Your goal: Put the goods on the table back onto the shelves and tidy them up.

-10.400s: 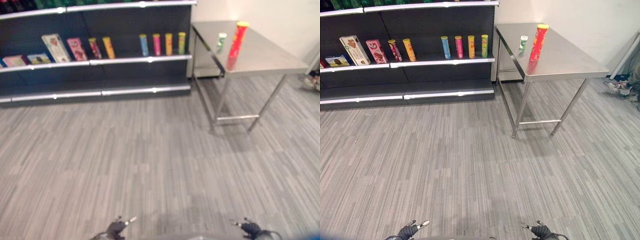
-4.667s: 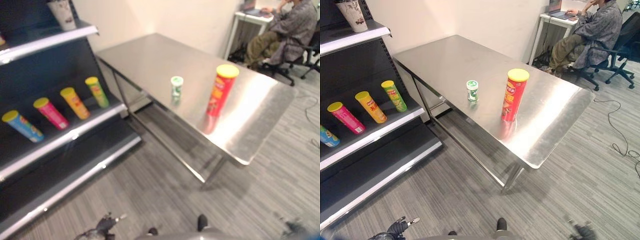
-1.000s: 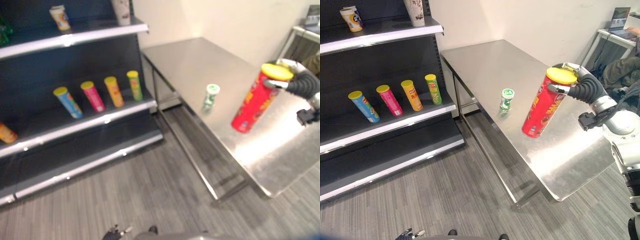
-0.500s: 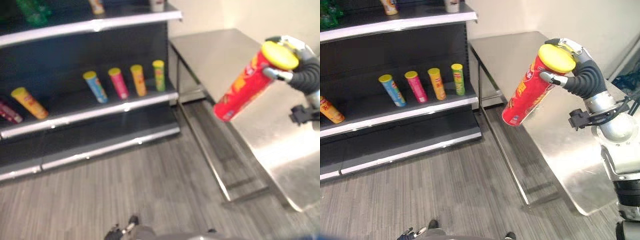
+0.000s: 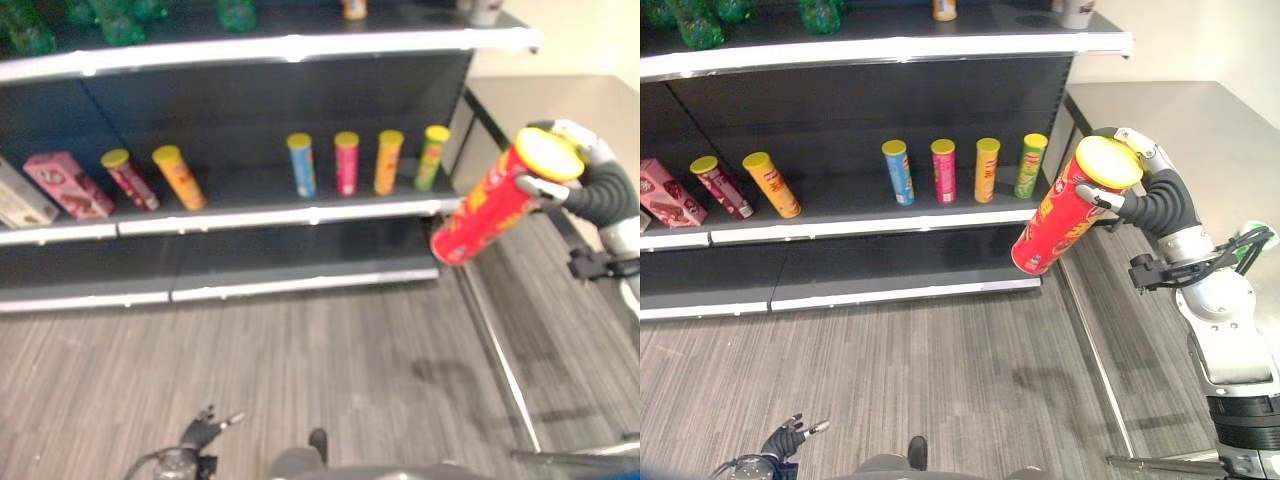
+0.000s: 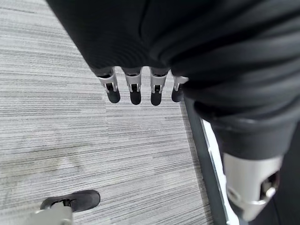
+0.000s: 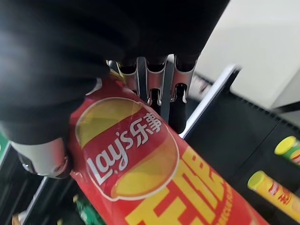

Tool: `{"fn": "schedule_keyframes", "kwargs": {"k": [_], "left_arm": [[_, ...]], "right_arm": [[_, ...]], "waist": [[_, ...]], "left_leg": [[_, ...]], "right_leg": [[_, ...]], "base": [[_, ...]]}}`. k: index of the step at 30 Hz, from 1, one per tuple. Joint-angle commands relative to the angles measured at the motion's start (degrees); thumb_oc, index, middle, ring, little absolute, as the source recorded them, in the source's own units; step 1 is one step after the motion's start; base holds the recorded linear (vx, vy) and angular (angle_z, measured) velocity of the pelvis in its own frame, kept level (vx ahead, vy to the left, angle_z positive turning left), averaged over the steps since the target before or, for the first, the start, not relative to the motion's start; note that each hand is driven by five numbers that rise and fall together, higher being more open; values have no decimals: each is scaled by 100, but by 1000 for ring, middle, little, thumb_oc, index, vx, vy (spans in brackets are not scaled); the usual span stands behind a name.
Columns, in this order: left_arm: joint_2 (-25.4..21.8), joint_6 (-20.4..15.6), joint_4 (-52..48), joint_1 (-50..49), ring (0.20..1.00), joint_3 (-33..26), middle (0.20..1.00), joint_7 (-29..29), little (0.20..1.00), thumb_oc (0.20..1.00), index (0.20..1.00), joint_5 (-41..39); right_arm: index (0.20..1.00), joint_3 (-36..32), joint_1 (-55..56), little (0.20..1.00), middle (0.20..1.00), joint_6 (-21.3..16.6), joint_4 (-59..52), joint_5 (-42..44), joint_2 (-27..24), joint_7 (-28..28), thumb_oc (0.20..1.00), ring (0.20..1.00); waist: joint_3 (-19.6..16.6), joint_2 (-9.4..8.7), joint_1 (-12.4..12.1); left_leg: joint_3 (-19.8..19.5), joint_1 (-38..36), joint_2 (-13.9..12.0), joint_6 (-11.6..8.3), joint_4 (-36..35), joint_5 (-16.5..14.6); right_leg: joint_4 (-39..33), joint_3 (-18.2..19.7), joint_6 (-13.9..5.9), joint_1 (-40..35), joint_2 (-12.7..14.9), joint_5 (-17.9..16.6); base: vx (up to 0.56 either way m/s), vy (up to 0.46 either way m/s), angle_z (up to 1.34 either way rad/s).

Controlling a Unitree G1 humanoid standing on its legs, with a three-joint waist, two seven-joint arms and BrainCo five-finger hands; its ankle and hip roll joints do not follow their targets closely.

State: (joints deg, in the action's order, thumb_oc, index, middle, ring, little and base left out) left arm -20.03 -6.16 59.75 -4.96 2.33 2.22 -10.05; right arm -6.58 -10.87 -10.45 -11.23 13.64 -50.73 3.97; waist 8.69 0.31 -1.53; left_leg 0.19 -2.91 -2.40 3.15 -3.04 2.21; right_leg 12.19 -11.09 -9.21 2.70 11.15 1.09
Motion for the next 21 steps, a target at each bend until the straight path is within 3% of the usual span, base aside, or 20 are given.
{"fn": "schedule_keyframes", "kwargs": {"k": [1, 2, 4, 7, 8, 9, 10, 11, 14, 15, 16, 17, 18, 19, 21], "left_arm": [[-127, -28, 31, -108, 1000, 95, 1000, 98, 1000, 1000, 1000, 65], [-55, -20, 35, -86, 1000, 106, 1000, 105, 1000, 1000, 1000, 53], [9, -69, -32, -77, 1000, 162, 1000, 120, 1000, 1000, 1000, 61], [66, -70, -84, -86, 1000, 198, 1000, 124, 1000, 1000, 1000, 91], [101, -70, -343, -160, 1000, 174, 1000, 118, 1000, 1000, 1000, -65], [144, -59, -416, -215, 1000, 141, 1000, 116, 1000, 1000, 1000, -142], [144, -56, -421, -220, 1000, 138, 1000, 116, 1000, 1000, 1000, -143], [225, -35, -483, -304, 1000, 59, 1000, 117, 1000, 1000, 1000, -264], [257, -32, -478, -387, 1000, -71, 1000, 79, 1000, 1000, 1000, -404], [256, -32, -479, -391, 1000, -69, 1000, 79, 1000, 1000, 1000, -405], [215, -49, -482, -377, 1000, -26, 1000, 49, 1000, 1000, 1000, -384], [180, -63, -478, -363, 1000, 12, 1000, 30, 1000, 1000, 1000, -375], [180, -65, -477, -365, 1000, 15, 1000, 29, 1000, 1000, 1000, -376], [105, -77, -497, -343, 1000, 52, 1000, 9, 1000, 1000, 1000, -345], [51, -79, -492, -315, 1000, 73, 1000, 0, 1000, 1000, 1000, -335]], "right_arm": [[200, -156, -609, 200, 200, -236, -163, 176, -391, -127, 200, 200], [200, -92, -604, 200, 200, -230, -177, 178, -417, -76, 200, 200], [200, -1, -630, 200, 200, -267, -264, 185, -434, -26, 200, 200], [200, 84, -649, 200, 200, -265, -306, 184, -453, 55, 200, 200], [200, 194, -670, 200, 200, -244, -384, 239, -455, 143, 200, 200], [200, 249, -667, 200, 200, -237, -366, 250, -442, 174, 200, 200], [200, 255, -673, 200, 200, -238, -362, 250, -442, 174, 200, 200], [200, 350, -630, 200, 200, -171, -349, 176, -463, 247, 200, 200], [200, 381, -444, 200, 200, -108, -504, 106, -333, 389, 200, 200], [200, 378, -436, 200, 200, -106, -508, 105, -331, 390, 200, 200], [200, 353, -334, 200, 200, -137, -523, 124, -277, 398, 200, 200], [200, 363, -317, 200, 200, -165, -510, 151, -265, 362, 200, 200], [200, 364, -315, 200, 200, -168, -508, 152, -266, 361, 200, 200], [200, 305, -245, 200, 200, -198, -454, 181, -207, 307, 200, 200], [200, 253, -179, 200, 200, -211, -444, 135, -180, 247, 200, 200]], "waist": [[-174, -311, -4], [-65, -372, 41], [-39, -427, 22], [-4, -499, 28], [87, -528, -9], [126, -529, -37], [127, -515, -36], [157, -480, -85], [55, -491, -173], [55, -494, -178], [31, -477, -179], [31, -455, -174], [29, -451, -171], [-1, -377, -154], [-25, -331, -169]], "left_leg": [[54, -72, 196, -617, -196, -330], [-195, -132, 419, -540, -196, -353], [-308, -155, 571, -502, -118, -422], [-293, 18, 660, -520, 534, -753], [-105, 334, 673, -687, 1458, -1025], [-1, 561, 594, -772, 1993, -1026], [1, 600, 578, -775, 2073, -1067], [212, 810, 233, -842, 2399, -989], [184, 705, -276, -779, 1670, -821], [190, 678, -277, -785, 1631, -805], [12, 716, -746, -860, 1076, -309], [-69, 812, -1011, -920, 822, -12], [-71, 783, -1021, -932, 767, 15], [-146, 950, -1367, -1069, 389, 399], [-191, 1019, -1446, -1170, 238, 546]], "right_leg": [[-612, 124, 236, 321, -572, -269], [-876, 366, 235, 499, -886, -460], [-1096, 326, 228, 399, -843, -561], [-1203, 272, 278, 179, -785, -557], [-1191, 200, 347, 37, -698, -514], [-1231, 161, 373, -85, -676, -475], [-1235, 159, 376, -85, -693, -479], [-1316, 146, 402, -300, -678, -346], [-1320, 210, 341, -400, -562, -186], [-1316, 214, 344, -404, -563, -179], [-1241, 271, 296, -379, -465, -52], [-1211, 315, 255, -393, -394, 16], [-1197, 309, 262, -392, -404, 31], [-1164, 380, 148, -479, -252, 187], [-1133, 408, 97, -548, -180, 270]], "base": [[92, 123, 48], [99, 122, 57], [125, 71, 75], [96, -17, 53], [73, 10, 23], [70, 11, 18], [78, 99, 16], [121, 124, 19], [176, 158, 10], [178, 235, -11], [155, 291, -10], [155, 288, -6], [187, 391, 3], [232, 431, 1], [246, 460, 12]]}}
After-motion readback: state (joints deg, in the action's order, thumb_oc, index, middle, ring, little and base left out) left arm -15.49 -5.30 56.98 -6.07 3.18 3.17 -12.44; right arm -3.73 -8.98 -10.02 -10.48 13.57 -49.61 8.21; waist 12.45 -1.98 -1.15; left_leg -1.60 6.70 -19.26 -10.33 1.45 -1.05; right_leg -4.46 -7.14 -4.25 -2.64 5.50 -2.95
